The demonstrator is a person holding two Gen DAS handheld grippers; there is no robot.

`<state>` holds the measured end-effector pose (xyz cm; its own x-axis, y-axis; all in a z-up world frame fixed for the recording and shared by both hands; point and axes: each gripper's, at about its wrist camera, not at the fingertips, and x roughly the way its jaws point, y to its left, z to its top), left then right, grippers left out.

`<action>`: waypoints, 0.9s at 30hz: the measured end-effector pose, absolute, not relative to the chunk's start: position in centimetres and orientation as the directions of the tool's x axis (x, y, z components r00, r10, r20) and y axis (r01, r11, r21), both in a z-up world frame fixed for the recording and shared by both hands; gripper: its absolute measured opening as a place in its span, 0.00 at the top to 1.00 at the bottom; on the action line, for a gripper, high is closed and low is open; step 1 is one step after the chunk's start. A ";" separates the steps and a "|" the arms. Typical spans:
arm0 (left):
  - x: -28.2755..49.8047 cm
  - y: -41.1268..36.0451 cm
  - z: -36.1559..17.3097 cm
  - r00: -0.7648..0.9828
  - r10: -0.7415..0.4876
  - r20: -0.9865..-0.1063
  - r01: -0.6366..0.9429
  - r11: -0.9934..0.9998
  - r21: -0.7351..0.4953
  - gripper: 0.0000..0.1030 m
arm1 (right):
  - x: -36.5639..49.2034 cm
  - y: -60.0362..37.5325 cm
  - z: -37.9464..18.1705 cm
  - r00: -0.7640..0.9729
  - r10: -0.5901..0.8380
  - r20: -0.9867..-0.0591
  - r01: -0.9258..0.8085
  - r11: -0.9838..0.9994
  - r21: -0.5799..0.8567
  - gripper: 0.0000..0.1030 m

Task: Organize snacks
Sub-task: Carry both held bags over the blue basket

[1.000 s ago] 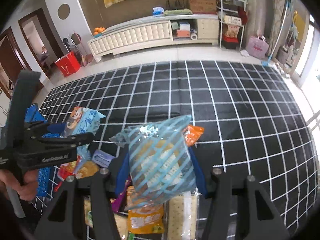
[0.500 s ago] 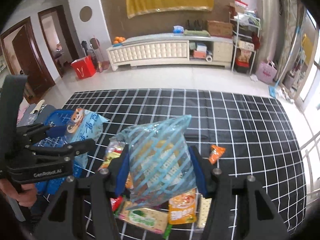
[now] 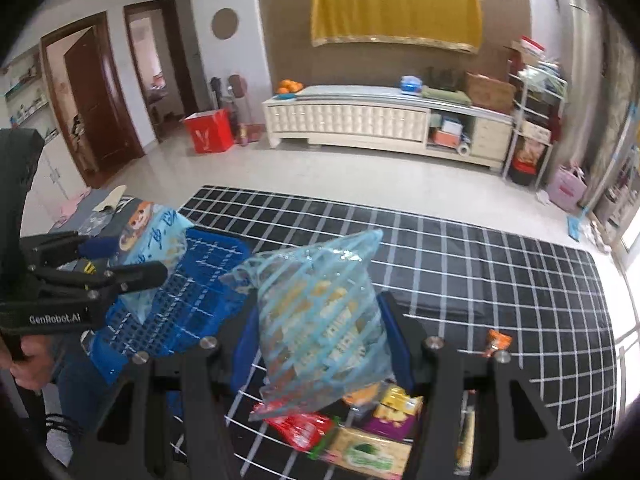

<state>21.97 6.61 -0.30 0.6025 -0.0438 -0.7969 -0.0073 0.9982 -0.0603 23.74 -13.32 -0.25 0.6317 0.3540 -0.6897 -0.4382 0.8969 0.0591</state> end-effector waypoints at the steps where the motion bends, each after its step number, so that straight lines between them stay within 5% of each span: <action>1: 21.8 7.4 -0.2 0.602 -0.032 -0.798 -0.016 0.999 -0.052 0.38 | 23.8 -12.4 -0.2 0.628 0.361 -0.689 -0.452 0.891 0.055 0.41; 12: 21.2 14.1 -0.6 0.579 0.023 -0.815 -0.082 0.996 -0.029 0.38 | 24.5 -4.9 -1.3 0.581 0.403 -0.707 -0.544 0.839 0.031 0.41; 27: 25.3 17.6 -7.5 0.476 -0.083 -0.876 -0.096 0.985 -0.146 0.36 | 26.9 -0.5 -5.7 0.512 0.335 -0.791 -0.551 0.834 -0.003 0.41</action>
<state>25.30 17.56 -7.45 0.4757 -0.0834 -0.8757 -0.0963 0.9846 -0.1461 26.88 -0.49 -5.69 0.5120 0.3352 -0.7909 -0.5513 0.8343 -0.0033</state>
